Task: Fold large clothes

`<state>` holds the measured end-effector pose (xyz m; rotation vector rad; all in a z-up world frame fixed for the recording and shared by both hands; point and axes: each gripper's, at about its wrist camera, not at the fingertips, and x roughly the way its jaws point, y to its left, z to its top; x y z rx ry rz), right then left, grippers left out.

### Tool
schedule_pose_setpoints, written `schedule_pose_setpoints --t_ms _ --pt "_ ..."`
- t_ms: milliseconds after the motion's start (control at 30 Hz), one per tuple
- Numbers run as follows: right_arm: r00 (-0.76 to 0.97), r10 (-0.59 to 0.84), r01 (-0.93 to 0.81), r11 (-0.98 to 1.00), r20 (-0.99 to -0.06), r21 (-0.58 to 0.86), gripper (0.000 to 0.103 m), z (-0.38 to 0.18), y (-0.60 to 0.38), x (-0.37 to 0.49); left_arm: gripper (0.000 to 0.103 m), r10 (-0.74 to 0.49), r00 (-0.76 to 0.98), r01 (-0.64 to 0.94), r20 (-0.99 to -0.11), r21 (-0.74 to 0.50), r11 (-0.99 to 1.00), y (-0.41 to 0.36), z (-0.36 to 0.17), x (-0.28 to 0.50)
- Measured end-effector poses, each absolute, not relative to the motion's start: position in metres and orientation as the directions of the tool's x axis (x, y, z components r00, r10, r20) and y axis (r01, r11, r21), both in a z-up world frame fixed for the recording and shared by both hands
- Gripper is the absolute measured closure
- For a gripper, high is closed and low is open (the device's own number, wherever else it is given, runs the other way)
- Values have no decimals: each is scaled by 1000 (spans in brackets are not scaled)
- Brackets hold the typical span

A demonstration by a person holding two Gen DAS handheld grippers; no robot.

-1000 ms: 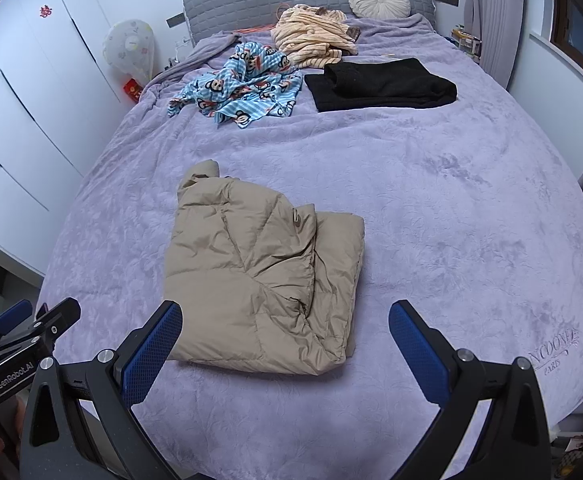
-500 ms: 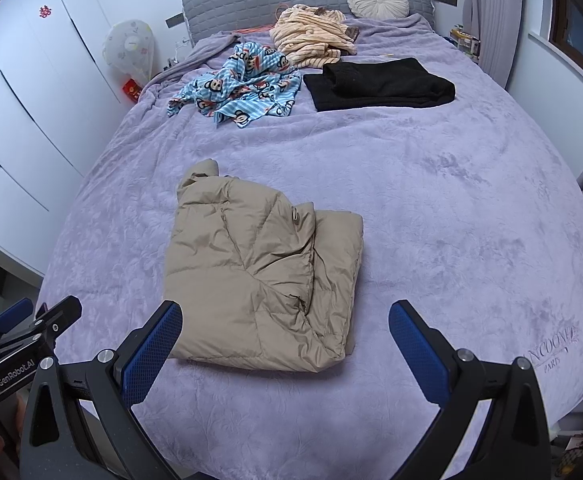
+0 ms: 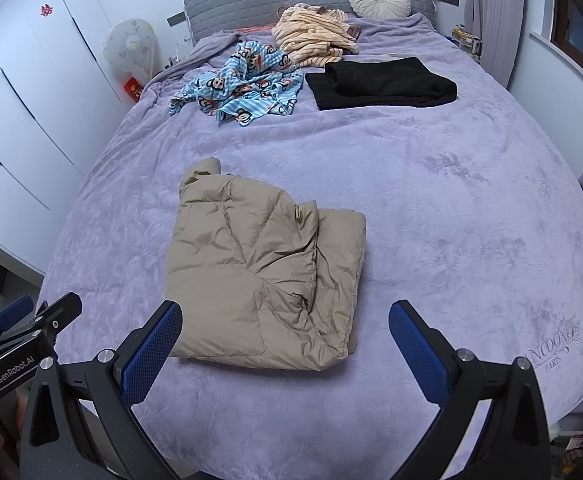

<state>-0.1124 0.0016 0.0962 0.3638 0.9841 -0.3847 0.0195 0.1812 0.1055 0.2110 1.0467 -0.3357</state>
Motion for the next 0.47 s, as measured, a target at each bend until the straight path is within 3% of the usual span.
schedule_pose_setpoints --t_ms 467 --pt "485 -137 469 874 -864 125 0 91 4 -117 2 -190 467 380 -864 2 925 186 107 16"
